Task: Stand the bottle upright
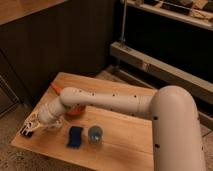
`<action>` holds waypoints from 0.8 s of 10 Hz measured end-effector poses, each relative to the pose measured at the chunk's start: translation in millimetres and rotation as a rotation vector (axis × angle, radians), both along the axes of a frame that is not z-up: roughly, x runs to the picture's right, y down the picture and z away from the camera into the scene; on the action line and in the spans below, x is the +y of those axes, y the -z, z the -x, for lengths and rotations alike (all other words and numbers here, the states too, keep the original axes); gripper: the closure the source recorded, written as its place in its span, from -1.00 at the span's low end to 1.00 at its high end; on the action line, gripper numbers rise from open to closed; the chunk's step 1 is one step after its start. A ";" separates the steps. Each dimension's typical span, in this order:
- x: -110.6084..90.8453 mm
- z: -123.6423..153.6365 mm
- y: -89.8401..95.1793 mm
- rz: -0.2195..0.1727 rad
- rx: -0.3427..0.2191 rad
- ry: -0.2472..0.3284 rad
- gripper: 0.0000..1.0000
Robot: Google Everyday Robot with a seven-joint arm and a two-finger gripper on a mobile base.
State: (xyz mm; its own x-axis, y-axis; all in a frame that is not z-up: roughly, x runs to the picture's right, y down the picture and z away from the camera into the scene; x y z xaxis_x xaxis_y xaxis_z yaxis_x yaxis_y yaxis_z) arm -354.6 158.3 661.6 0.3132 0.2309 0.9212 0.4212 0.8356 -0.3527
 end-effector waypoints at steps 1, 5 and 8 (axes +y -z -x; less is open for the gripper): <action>-3.1 -0.5 1.4 -0.001 -0.006 -0.009 0.52; -10.6 -6.5 3.0 0.011 -0.021 -0.047 0.52; -12.7 -10.8 1.9 0.023 -0.026 -0.068 0.52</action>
State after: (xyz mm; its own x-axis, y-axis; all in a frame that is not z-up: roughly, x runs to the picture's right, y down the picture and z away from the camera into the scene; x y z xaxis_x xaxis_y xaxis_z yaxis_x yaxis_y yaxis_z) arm -343.8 145.5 659.7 0.2727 0.2719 0.9229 0.3733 0.8542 -0.3620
